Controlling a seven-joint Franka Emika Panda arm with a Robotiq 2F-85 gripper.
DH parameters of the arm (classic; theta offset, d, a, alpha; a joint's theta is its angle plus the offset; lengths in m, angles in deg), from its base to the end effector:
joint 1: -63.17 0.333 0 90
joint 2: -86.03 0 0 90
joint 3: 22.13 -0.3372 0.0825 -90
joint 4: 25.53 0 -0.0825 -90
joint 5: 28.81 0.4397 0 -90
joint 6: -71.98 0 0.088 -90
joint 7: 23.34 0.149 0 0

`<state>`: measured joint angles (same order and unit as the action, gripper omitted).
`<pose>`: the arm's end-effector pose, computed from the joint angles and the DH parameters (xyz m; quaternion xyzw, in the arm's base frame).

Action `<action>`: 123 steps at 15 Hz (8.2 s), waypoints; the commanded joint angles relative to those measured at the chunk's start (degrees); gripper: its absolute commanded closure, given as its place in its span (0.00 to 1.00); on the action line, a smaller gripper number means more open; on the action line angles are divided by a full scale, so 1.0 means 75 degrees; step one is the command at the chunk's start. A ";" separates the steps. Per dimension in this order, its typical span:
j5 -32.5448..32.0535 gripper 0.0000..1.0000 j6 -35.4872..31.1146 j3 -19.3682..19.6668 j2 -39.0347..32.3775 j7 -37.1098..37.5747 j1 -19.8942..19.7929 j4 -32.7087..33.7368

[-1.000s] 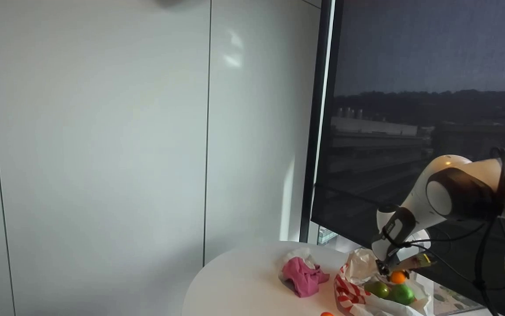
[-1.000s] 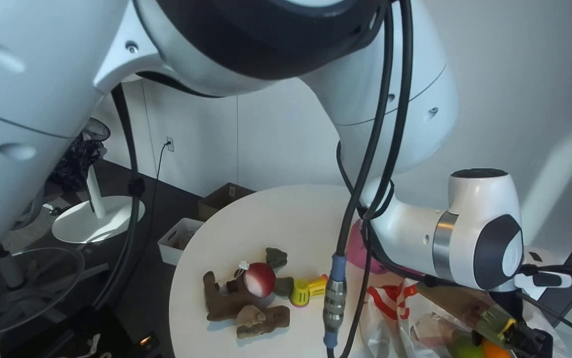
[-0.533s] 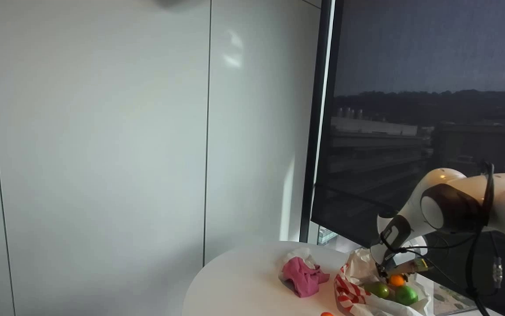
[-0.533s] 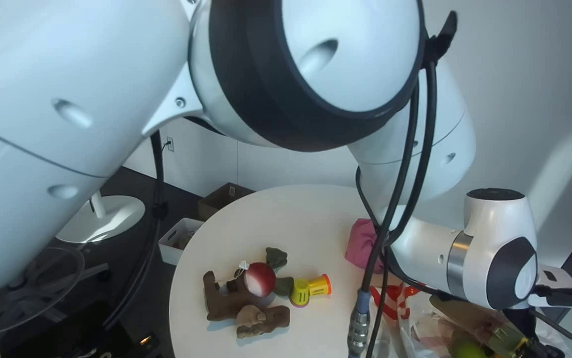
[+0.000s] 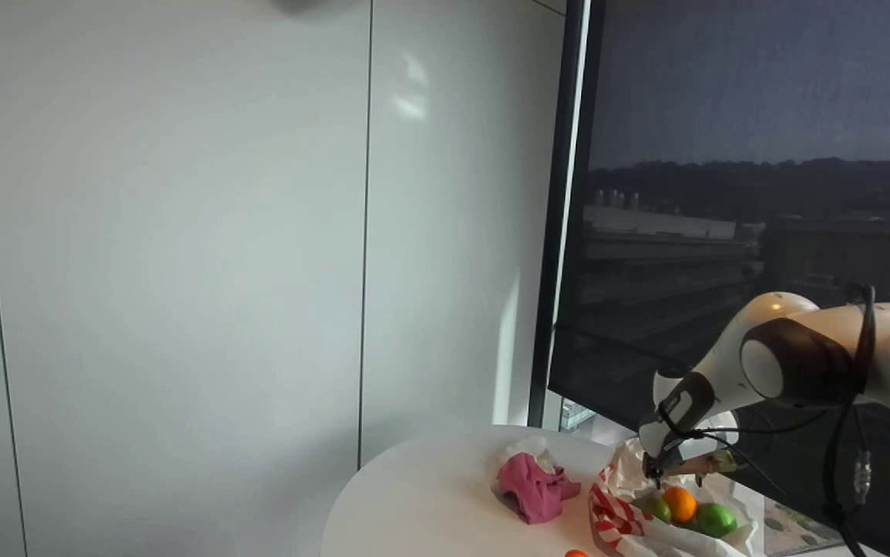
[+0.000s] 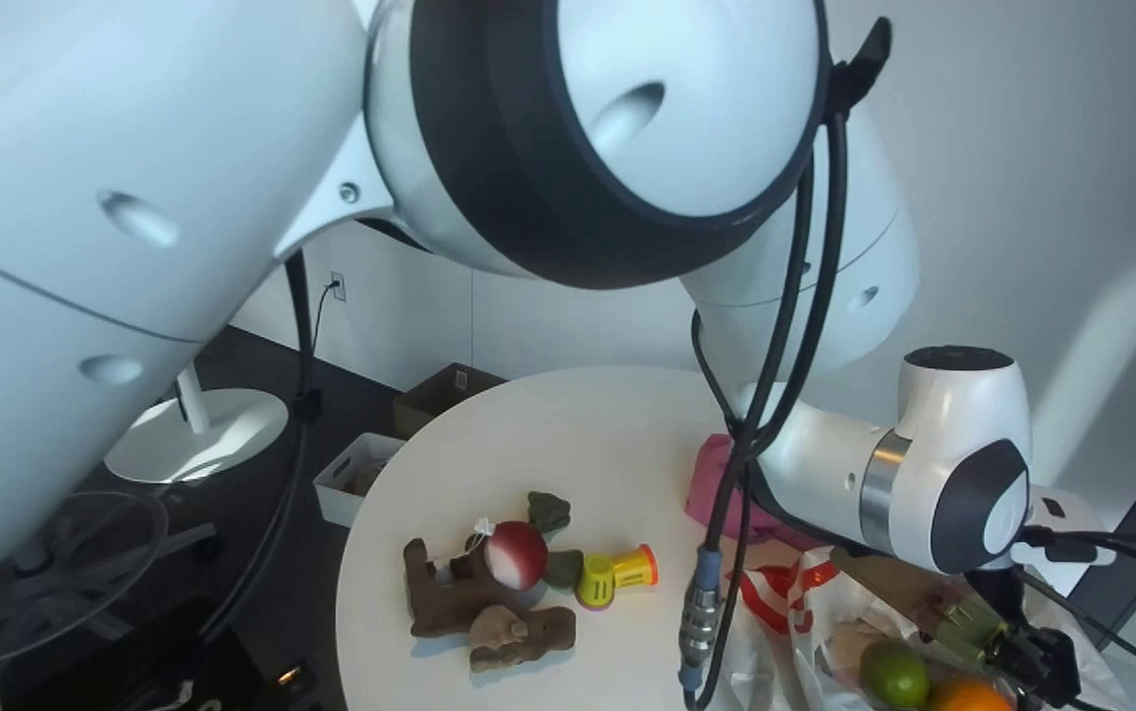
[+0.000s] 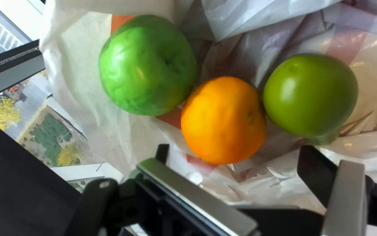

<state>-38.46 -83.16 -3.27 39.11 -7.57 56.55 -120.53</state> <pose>0.7026 -0.3068 0.1095 0.9555 -0.2159 0.1133 0.1661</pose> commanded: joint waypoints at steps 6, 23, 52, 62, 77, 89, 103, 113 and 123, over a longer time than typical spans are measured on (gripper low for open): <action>0.0655 0.00 0.1083 -0.1336 0.2227 -0.1211 0.0099 -0.2142; 0.1200 0.00 -0.0765 -0.1343 0.1040 0.1409 0.2090 -0.2620; 0.0990 0.71 -0.0044 -0.0891 0.1128 0.1963 0.2871 -0.2774; -0.0557 0.81 -0.1035 0.1313 0.2810 0.2834 0.3314 -0.2961; 0.0109 0.31 -0.1904 0.1540 0.0272 0.2204 0.1320 -0.1848; 0.0643 0.00 -0.0105 0.0629 0.2418 0.1088 0.1825 -0.2890; 0.2393 0.00 0.3354 -0.2515 0.2646 -0.1201 0.0978 -0.3511; 0.2148 0.00 0.1994 -0.2688 0.1651 -0.1340 0.1150 -0.3017; 0.2165 0.56 0.1865 -0.2679 0.1421 -0.1514 0.1034 -0.2767</action>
<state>-21.91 -68.62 -23.05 50.26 -17.88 64.70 -142.28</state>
